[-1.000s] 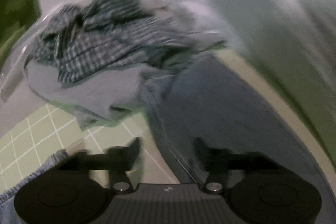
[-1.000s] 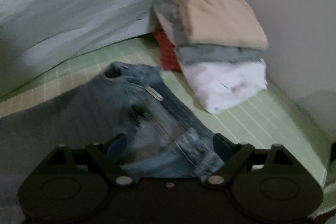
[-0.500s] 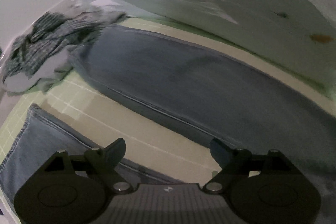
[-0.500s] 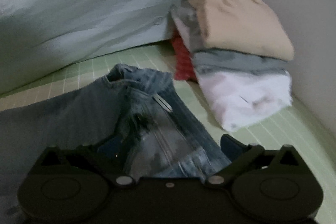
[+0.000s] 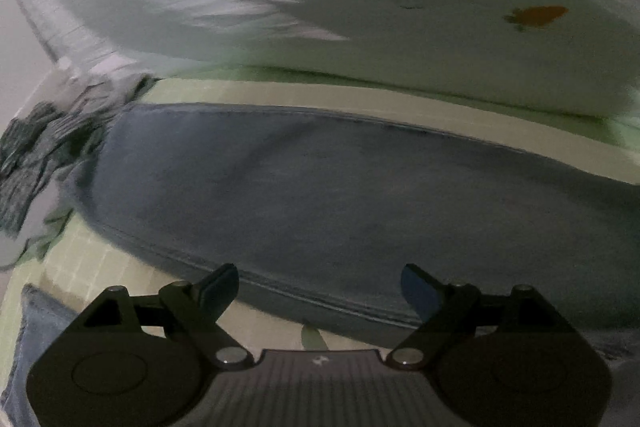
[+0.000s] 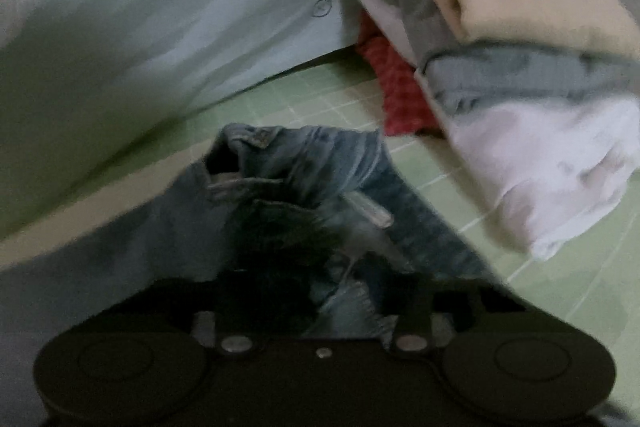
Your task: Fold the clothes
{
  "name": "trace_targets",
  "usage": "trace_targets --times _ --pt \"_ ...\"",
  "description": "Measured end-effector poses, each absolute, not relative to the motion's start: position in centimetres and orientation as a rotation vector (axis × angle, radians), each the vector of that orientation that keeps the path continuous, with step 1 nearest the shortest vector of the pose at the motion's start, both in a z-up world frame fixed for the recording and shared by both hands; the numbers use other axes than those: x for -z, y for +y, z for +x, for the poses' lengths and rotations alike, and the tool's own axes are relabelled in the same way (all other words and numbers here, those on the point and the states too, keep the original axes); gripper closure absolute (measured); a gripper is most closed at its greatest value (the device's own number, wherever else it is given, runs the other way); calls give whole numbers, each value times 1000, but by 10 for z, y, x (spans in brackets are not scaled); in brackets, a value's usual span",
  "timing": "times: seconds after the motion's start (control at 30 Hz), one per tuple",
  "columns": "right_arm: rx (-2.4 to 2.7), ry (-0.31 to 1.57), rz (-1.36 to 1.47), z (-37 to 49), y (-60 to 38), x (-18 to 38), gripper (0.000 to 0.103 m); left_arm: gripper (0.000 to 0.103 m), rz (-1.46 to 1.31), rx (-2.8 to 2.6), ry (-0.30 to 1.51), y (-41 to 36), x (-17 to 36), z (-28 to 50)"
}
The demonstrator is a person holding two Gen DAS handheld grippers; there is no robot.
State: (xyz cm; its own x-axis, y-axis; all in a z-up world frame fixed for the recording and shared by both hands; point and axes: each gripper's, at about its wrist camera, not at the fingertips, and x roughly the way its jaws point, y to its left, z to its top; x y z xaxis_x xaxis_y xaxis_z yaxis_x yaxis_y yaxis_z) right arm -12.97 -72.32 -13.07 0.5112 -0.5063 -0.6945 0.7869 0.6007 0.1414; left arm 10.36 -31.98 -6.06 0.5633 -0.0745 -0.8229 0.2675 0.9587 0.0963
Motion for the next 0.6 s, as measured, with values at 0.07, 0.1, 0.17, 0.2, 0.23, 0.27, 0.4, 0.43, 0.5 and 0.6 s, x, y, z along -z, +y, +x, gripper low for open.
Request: trace_targets --times 0.07,0.1,0.17,0.2,0.23,0.27,0.4,0.43,0.5,0.6 --pt "819 656 427 -132 -721 129 97 14 228 222 961 -323 63 101" --pt "825 642 423 -136 -720 126 97 14 232 231 965 -325 64 99" --pt "842 602 439 -146 -720 118 97 14 230 242 975 -325 65 96" --pt "859 583 434 -151 -718 111 97 14 219 239 978 -322 64 95" --pt "880 564 422 -157 -716 104 98 14 210 234 978 -321 63 94" --pt "903 541 420 -164 -714 97 98 14 203 229 975 -319 61 93" --pt "971 520 421 -187 -715 89 98 14 187 202 962 -310 58 92" --pt "974 550 435 -189 -719 97 97 14 179 200 964 -308 57 93" --pt "958 606 510 -194 -730 114 94 14 156 201 965 -305 54 94" --pt "963 565 490 -211 -722 104 78 14 147 205 933 -301 46 89"
